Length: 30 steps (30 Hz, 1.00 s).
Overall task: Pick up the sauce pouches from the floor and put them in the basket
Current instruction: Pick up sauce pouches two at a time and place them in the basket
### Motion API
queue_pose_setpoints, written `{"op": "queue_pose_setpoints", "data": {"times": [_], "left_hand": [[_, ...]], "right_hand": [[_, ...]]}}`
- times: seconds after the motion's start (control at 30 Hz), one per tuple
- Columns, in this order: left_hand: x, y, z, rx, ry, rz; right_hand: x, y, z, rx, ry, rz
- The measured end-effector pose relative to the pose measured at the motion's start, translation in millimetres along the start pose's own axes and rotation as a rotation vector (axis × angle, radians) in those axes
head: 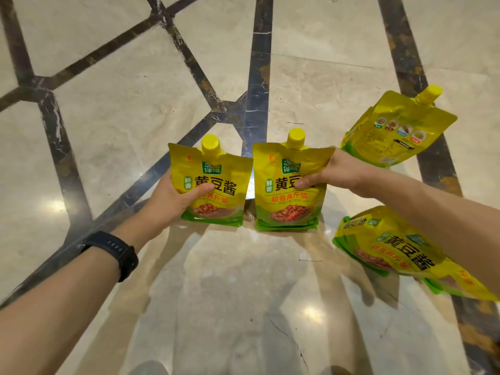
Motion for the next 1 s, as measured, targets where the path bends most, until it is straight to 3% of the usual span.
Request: {"op": "queue_pose_setpoints", "data": {"times": [0.23,0.37,0.5,0.7,0.9,1.0], "left_hand": [[-4.5,-0.6,-4.1,-0.020,0.010,0.041],[-5.1,-0.9,-1.4,-0.019,0.013,0.031],[-5.8,-2.4,-0.3,-0.002,0.020,0.046],[-9.1,7.3,2.5,0.094,-0.019,0.116],[-20.7,13.4,-27.4,0.233,0.259,-0.022],[-28.1,10.4,-43.2,0.245,0.296,0.017]], "right_hand": [[6.6,10.3,-13.3,-0.007,-0.107,-0.208],[7.9,-24.6,18.6,0.059,-0.268,-0.061],[5.2,-58.2,39.0,0.223,-0.261,0.149],[-3.5,-57.1,56.0,0.395,-0.359,0.075],[-9.9,-62.1,65.8,0.358,-0.330,0.027],[-9.4,-66.4,66.7,0.354,-0.324,0.056]]}}
Point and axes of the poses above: each hand's wrist, its own x-axis towards the middle knuckle, its own y-axis out of the back of the hand, z = x × y, the point moved 1 cm from there along x, towards the middle knuckle, and after that the axes turned 6 degrees about -x, right-handed, at the moved point
